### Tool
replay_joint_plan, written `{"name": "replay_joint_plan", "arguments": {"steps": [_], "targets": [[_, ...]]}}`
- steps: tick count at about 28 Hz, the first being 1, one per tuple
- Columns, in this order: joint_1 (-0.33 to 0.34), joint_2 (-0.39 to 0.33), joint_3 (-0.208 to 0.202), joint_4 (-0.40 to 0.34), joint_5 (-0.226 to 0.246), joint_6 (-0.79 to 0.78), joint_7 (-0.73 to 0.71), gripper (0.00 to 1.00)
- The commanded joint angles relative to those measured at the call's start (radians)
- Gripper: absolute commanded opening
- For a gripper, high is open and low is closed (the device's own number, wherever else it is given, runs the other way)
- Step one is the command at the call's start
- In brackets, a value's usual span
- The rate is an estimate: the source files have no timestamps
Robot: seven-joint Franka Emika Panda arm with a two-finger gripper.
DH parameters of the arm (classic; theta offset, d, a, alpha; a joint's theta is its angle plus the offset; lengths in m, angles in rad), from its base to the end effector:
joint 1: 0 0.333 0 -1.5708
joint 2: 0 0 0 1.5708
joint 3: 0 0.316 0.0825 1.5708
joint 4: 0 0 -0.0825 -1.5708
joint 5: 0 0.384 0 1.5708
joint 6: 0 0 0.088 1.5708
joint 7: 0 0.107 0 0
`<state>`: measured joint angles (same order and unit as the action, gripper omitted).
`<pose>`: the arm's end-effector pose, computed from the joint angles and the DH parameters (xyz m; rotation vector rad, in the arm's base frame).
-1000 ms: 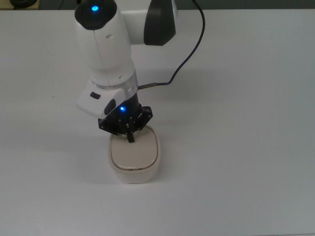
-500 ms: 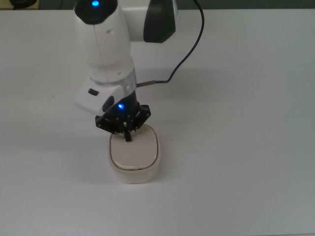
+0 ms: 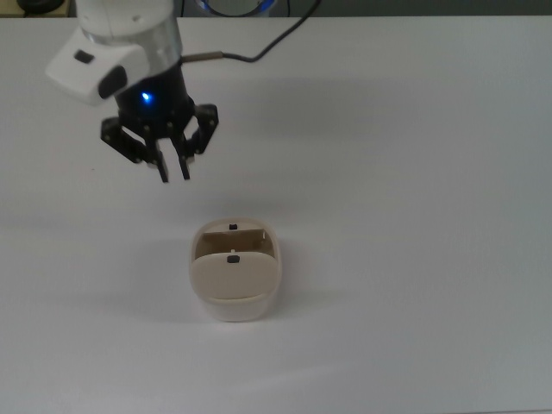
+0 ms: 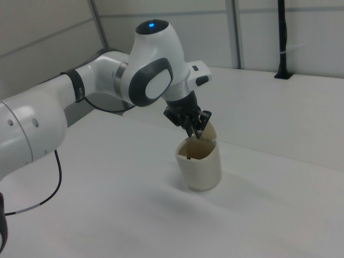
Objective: Open the trash can
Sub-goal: 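Lift the gripper up away from the opened lid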
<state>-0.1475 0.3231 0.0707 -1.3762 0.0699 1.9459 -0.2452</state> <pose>0.6790 -0.0551 0.5575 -3.0590 -0.2213 -0.3986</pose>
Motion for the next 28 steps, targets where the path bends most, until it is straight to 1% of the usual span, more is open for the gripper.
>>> {"name": "replay_joint_plan", "arguments": {"steps": [1,3,6,8,9,11,16,20,28], "targets": [[-0.029,-0.061,-0.018,-0.021,0.005,-0.102,-0.002,0.8],[-0.035,-0.076,-0.032,-0.021,0.002,-0.137,-0.002,1.0],[-0.035,-0.093,-0.058,-0.021,-0.024,-0.197,-0.002,1.0],[-0.035,-0.095,-0.061,-0.021,-0.051,-0.225,-0.003,1.0],[-0.035,-0.095,-0.061,-0.021,-0.079,-0.245,-0.002,1.0],[-0.035,-0.093,-0.06,-0.021,-0.096,-0.248,0.0,1.0],[-0.034,-0.09,-0.058,-0.023,-0.11,-0.249,0.0,1.0],[-0.034,-0.091,-0.058,-0.023,-0.131,-0.249,-0.003,1.0],[-0.035,-0.088,-0.06,-0.024,-0.133,-0.249,-0.002,1.0]]}}
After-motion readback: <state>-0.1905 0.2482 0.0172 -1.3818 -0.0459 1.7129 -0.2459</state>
